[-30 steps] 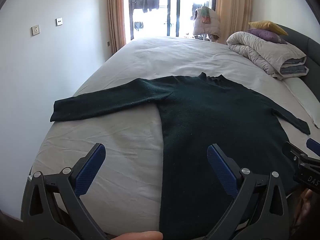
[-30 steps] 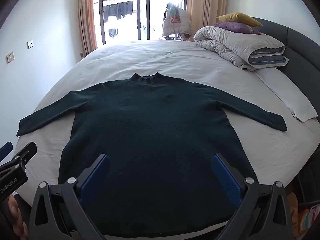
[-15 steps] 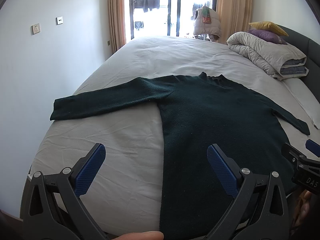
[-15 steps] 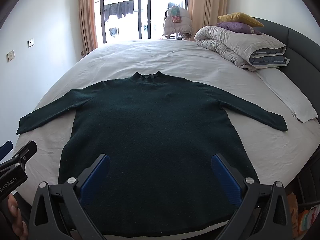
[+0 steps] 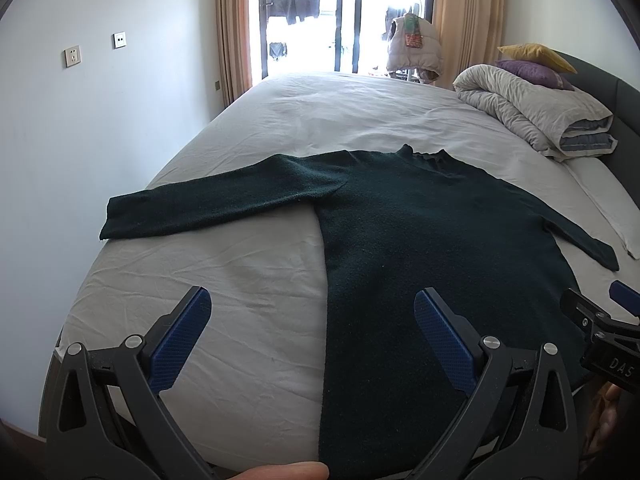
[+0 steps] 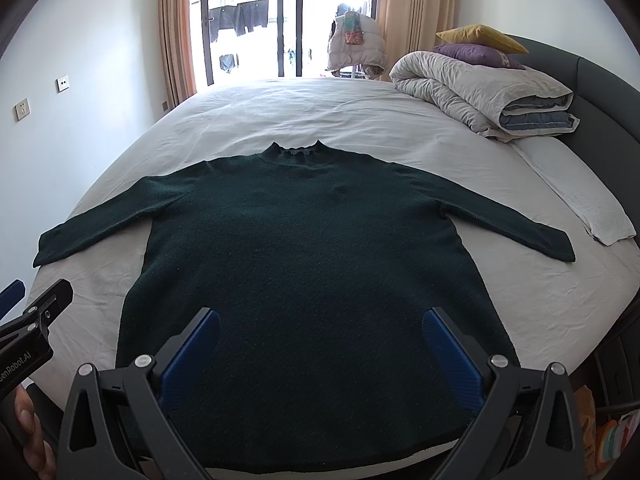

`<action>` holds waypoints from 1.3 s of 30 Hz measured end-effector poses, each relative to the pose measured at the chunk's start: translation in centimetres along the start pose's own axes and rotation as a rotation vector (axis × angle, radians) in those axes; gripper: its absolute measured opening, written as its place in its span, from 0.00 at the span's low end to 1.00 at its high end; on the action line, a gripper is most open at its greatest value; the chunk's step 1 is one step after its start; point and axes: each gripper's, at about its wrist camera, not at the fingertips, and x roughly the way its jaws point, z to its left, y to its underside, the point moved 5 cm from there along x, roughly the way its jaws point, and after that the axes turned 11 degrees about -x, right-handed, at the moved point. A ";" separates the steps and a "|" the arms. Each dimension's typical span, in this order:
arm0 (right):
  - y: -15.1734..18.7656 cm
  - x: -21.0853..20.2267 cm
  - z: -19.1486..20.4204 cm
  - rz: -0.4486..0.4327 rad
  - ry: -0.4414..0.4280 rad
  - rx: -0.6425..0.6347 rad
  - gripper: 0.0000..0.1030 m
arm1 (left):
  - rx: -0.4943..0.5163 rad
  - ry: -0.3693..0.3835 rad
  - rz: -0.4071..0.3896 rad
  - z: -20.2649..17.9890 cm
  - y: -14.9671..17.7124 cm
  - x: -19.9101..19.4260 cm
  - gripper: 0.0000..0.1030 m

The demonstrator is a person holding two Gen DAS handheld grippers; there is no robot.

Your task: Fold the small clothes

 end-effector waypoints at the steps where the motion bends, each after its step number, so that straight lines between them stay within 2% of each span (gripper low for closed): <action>1: 0.0 0.0 -0.1 0.000 0.001 -0.001 1.00 | 0.000 -0.002 0.000 -0.1 -0.1 0.0 1.00; 13: 0.2 0.5 0.6 0.004 -0.009 -0.010 1.00 | -0.017 0.015 -0.009 0.7 -0.1 0.4 1.00; 29: -0.3 2.6 3.3 0.035 -0.026 -0.064 1.00 | -0.035 -0.030 -0.029 4.6 -0.2 3.1 1.00; 32: -0.6 2.8 3.9 0.016 -0.044 -0.070 1.00 | -0.113 0.019 0.000 6.8 -0.6 4.4 1.00; 36: -1.1 3.2 4.9 0.001 -0.068 -0.076 1.00 | -0.183 0.021 -0.019 9.8 -2.1 5.8 1.00; 38: -1.4 3.5 5.6 -0.008 -0.081 -0.084 1.00 | -0.245 0.065 -0.037 11.6 -3.3 6.5 1.00; 39: -1.5 3.6 5.8 -0.010 -0.085 -0.088 1.00 | -0.281 0.111 -0.049 12.5 -3.9 6.9 1.00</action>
